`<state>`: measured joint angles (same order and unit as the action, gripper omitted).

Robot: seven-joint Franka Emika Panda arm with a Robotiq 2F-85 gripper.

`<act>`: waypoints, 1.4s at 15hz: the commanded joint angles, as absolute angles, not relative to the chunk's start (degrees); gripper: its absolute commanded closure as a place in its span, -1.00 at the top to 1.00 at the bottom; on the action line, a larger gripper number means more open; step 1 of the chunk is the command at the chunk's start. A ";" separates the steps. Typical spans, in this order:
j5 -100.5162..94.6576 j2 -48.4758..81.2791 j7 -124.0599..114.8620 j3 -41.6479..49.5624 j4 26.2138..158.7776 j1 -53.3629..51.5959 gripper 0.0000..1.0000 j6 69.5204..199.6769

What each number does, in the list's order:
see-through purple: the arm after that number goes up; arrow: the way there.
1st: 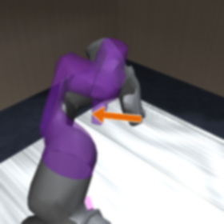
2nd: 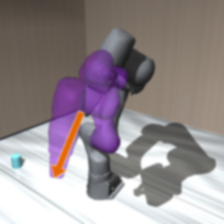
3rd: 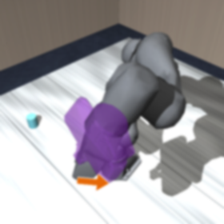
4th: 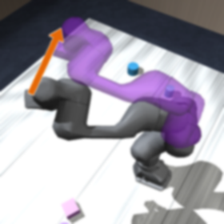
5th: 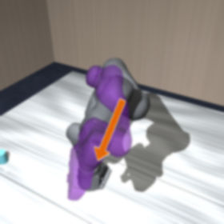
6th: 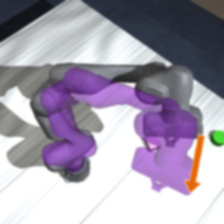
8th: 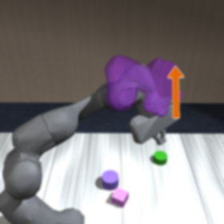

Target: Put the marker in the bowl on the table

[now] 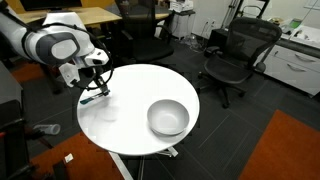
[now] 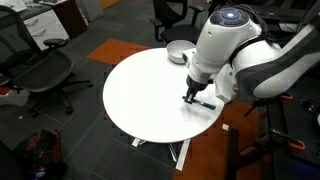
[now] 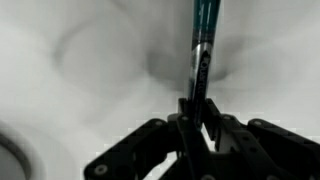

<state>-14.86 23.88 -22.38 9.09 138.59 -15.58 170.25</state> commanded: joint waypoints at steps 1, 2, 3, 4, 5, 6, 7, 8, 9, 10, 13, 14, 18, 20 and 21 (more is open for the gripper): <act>-11.69 25.67 -19.47 8.37 138.30 -15.76 -0.91 172.55; -11.16 25.98 -19.06 8.18 138.29 -15.66 -0.91 172.87; -10.99 26.23 -19.14 8.42 138.21 -15.95 -0.91 173.11; -10.84 26.40 -19.17 8.65 138.19 -16.18 -0.91 173.35; -10.63 26.42 -19.11 8.78 138.24 -16.30 -0.44 173.53; -10.47 26.45 -19.06 8.89 138.26 -16.45 -0.09 173.85; -10.40 26.23 -18.97 9.05 138.39 -16.67 0.02 173.97; -10.46 26.06 -19.03 9.37 138.49 -17.04 0.19 174.27; -10.93 25.52 -19.29 10.27 138.72 -17.96 0.33 174.38; -11.42 24.82 -19.68 11.44 138.97 -19.17 0.46 174.35; -11.55 22.14 -19.71 13.07 140.36 -21.35 0.94 174.18; -11.66 21.32 -19.81 13.49 140.65 -22.08 0.99 174.02; -11.53 16.75 -19.19 11.83 142.61 -21.90 1.00 172.63; -11.46 15.06 -19.32 10.91 143.43 -21.50 1.00 171.71; -11.33 14.34 -19.19 10.17 143.86 -21.02 1.00 171.23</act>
